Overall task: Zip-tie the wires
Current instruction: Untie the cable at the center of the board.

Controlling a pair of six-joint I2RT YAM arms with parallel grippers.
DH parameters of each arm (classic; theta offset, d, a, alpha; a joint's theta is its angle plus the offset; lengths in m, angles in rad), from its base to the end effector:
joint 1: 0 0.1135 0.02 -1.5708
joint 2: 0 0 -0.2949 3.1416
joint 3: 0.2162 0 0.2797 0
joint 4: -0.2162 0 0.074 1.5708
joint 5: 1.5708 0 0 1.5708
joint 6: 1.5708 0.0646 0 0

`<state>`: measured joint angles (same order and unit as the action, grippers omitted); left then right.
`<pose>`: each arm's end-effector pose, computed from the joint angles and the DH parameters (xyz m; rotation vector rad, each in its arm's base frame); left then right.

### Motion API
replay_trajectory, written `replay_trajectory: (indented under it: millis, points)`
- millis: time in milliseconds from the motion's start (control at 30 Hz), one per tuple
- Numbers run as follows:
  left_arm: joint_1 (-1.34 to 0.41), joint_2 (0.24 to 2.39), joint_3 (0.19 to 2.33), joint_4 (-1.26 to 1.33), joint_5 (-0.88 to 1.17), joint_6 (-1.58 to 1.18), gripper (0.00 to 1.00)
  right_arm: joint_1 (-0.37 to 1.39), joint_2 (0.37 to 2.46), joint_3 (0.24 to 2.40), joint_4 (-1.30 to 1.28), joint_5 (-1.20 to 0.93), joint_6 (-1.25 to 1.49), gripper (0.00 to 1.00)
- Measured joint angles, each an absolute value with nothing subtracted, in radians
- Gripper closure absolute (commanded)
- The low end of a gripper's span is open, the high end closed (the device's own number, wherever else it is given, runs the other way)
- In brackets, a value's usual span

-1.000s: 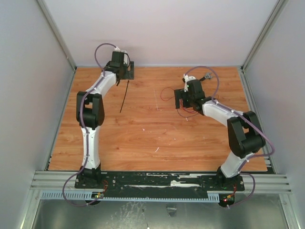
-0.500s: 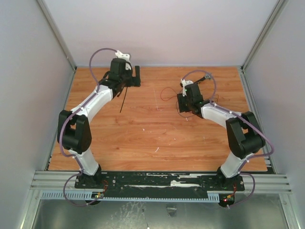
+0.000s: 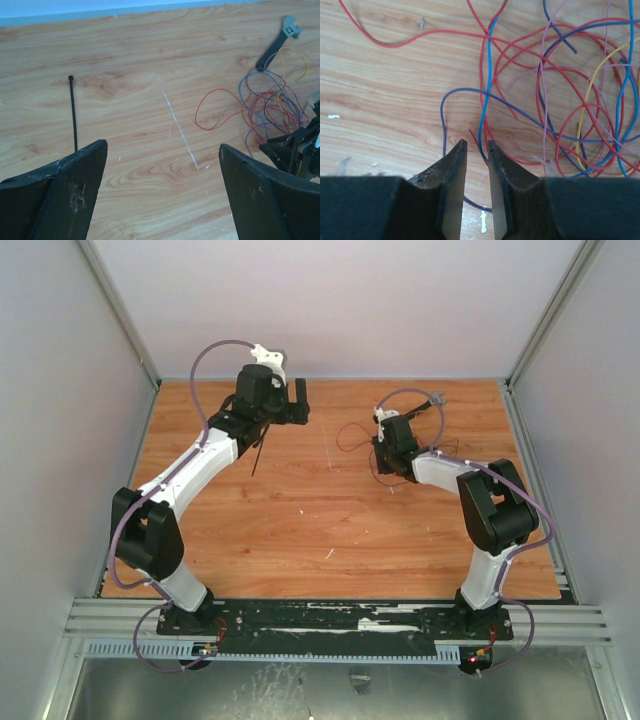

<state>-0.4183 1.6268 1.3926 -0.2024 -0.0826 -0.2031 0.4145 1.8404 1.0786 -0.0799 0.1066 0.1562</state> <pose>0.4057 -0.1745 0.3444 0.1640 2.0131 -0.3137 0.3961 0.1668 0.1495 -0.2617 2.3963 0.1355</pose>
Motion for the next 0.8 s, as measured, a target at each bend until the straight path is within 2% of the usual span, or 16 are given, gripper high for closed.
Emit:
replay_trajectory:
  millis: [100,133,567,800]
  points:
    - [-0.418,1.618,1.393,-0.200,-0.082,-0.204,0.02,0.414,1.840,1.089,-0.074,0.111,0.154,0.92]
    - [-0.418,1.617,1.393,-0.197,-0.083,-0.204,0.02,0.414,1.840,1.090,-0.074,0.113,0.153,1.00]
    - [-0.420,1.618,1.393,-0.195,-0.040,-0.202,0.02,0.414,1.810,1.162,-0.165,0.108,0.135,1.00]
    - [-0.426,1.597,1.388,-0.150,0.131,-0.191,0.01,0.414,1.616,1.341,-0.334,0.010,0.122,1.00]
